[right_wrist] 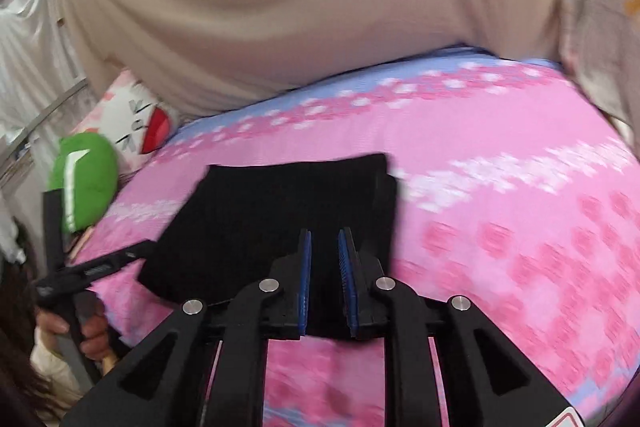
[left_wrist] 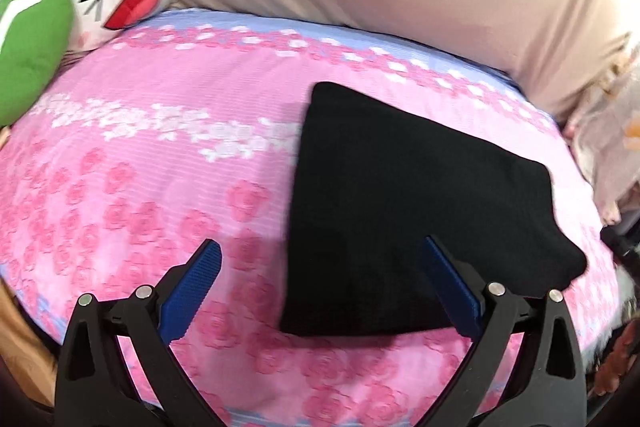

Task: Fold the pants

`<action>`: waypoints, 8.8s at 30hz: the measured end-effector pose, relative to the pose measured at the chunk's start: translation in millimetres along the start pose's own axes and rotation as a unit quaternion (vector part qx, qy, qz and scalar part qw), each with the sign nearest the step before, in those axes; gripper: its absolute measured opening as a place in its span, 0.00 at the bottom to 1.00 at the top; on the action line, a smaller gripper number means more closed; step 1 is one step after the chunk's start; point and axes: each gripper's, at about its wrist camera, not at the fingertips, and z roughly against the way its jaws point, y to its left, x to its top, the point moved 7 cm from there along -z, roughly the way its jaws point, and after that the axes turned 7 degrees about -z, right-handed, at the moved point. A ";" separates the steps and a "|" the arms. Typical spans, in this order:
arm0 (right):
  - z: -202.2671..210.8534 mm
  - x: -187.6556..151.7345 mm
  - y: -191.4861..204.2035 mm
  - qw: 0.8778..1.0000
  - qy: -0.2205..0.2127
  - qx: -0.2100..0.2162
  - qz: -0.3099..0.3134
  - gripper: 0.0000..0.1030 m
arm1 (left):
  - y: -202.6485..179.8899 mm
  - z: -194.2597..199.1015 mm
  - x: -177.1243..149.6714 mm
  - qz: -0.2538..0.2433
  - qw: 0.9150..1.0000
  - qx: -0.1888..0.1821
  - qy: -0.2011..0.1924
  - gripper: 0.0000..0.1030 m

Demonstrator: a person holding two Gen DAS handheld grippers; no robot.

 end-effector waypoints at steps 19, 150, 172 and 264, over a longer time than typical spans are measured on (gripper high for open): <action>-176.8 48.2 124.2 0.988 0.105 0.024 0.111 0.14 | 0.6 -40.9 -21.5 -0.004 0.998 -0.041 0.046 0.95; 246.5 128.8 142.7 0.915 -0.326 0.196 0.132 0.34 | -59.0 365.5 146.4 -0.141 0.866 -0.162 -0.451 0.32; -12.8 305.8 69.7 0.945 -0.274 0.170 0.052 0.35 | -74.2 99.4 335.8 -0.120 0.917 -0.064 -0.374 0.38; -162.3 63.0 -81.9 0.993 0.010 -0.120 -0.004 0.09 | -14.0 -67.8 110.8 -0.048 0.996 0.072 -0.028 0.90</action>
